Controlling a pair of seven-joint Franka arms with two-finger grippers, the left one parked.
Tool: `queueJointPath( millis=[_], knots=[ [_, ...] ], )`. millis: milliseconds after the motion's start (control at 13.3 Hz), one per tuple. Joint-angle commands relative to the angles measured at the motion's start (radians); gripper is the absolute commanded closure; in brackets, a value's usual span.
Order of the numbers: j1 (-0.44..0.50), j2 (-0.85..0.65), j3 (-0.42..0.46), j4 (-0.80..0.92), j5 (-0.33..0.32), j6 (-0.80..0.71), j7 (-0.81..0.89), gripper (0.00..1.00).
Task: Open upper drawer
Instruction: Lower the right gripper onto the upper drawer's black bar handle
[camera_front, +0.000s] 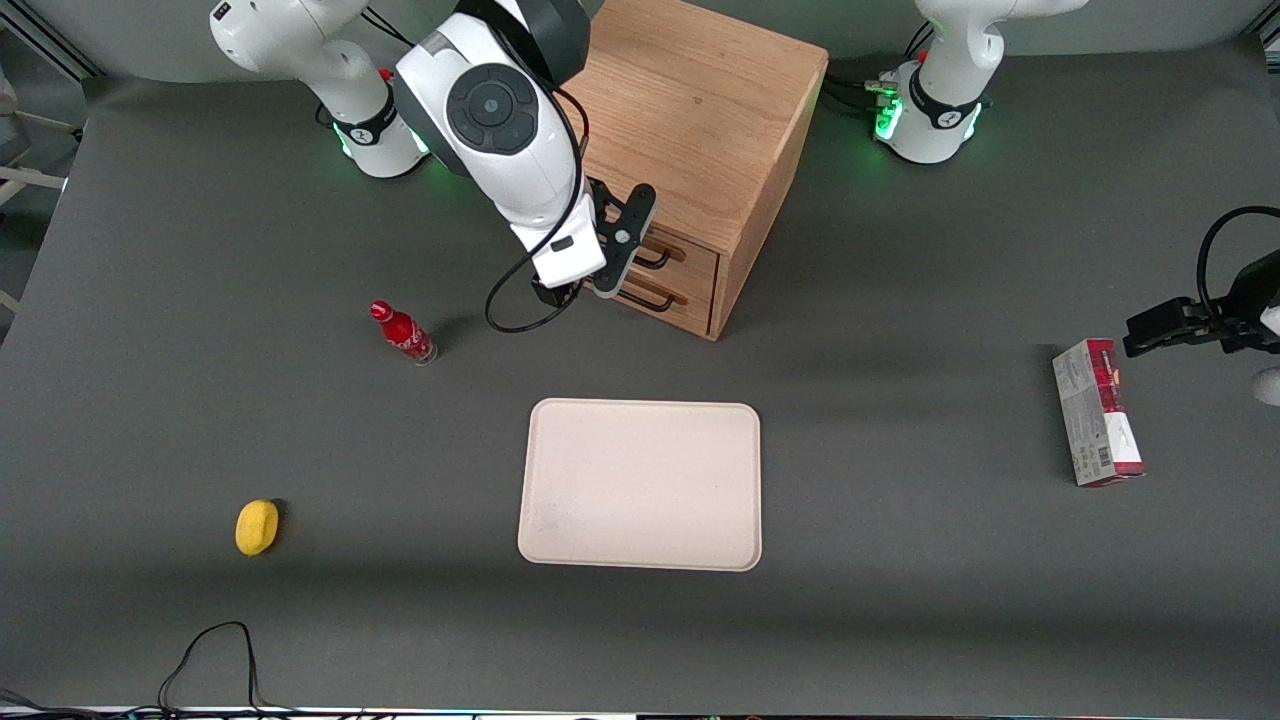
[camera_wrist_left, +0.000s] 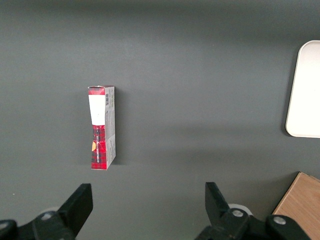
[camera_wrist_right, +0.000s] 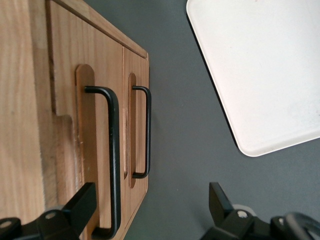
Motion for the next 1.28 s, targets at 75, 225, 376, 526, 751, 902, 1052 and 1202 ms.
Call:
queueJointPath(
  millis=[75,225,376,526,751,902,1052,1202],
  knots=[
    [0.012,-0.011,-0.004,-0.062,0.026,0.072,-0.029,0.0],
    [0.017,-0.009,-0.004,-0.088,0.025,0.101,-0.031,0.0],
    [0.017,-0.008,-0.003,-0.105,0.023,0.122,-0.031,0.0],
    [0.017,-0.006,-0.003,-0.114,0.023,0.123,-0.031,0.0],
    [0.017,-0.005,0.0,-0.136,0.022,0.145,-0.031,0.0],
    [0.018,-0.009,0.002,-0.134,0.023,0.143,-0.052,0.0],
    [0.023,-0.015,0.0,-0.133,0.023,0.137,-0.06,0.0],
    [0.024,-0.018,0.002,-0.133,0.023,0.135,-0.06,0.0]
  ],
)
